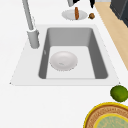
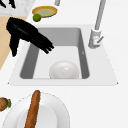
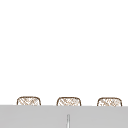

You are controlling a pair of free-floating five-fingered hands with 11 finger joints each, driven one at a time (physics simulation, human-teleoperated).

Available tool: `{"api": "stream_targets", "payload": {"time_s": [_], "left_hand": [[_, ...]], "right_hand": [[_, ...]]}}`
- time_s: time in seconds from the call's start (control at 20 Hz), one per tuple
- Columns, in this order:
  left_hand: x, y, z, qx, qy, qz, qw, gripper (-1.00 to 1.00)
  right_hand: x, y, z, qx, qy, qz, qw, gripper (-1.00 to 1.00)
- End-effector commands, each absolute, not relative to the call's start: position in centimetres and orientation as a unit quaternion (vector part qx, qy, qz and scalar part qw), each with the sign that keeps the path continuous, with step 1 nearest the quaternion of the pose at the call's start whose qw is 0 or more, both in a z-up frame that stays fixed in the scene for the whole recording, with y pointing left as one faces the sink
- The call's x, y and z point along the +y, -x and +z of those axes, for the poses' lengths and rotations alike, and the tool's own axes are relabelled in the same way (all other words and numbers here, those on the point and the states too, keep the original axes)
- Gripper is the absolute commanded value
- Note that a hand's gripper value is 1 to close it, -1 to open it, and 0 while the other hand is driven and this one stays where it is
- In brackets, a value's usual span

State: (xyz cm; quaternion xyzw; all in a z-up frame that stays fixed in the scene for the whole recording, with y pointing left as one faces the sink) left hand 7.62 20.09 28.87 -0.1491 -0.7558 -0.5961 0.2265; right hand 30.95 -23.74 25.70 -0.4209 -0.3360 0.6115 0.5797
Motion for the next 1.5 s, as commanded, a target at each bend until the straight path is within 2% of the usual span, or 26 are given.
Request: {"api": "stream_targets", "payload": {"time_s": [0.0,0.35,0.65,0.8,0.95,1.45], "left_hand": [[20.1,-7.6,28.9,-0.756,0.149,-0.596,0.226,0.00],[20.1,-7.6,28.9,-0.756,0.149,-0.596,0.226,0.00],[20.1,-7.6,28.9,-0.756,0.149,-0.596,0.226,0.00],[20.1,-7.6,28.9,-0.756,0.149,-0.596,0.226,0.00],[20.1,-7.6,28.9,-0.756,0.149,-0.596,0.226,0.00],[20.1,-7.6,28.9,-0.756,0.149,-0.596,0.226,0.00]], "right_hand": [[-22.8,-31.0,25.5,-0.358,0.400,0.626,0.566,-1.00],[-22.2,-30.8,25.2,-0.363,0.392,0.625,0.569,-1.00],[-20.2,-31.3,25.2,-0.377,0.377,0.643,0.549,-1.00],[-19.4,-31.0,25.6,-0.387,0.389,0.611,0.570,-1.00],[-18.2,-30.8,26.2,-0.407,0.415,0.592,0.558,-1.00],[-13.8,-35.5,25.7,-0.442,0.427,0.573,0.542,-1.00]]}}
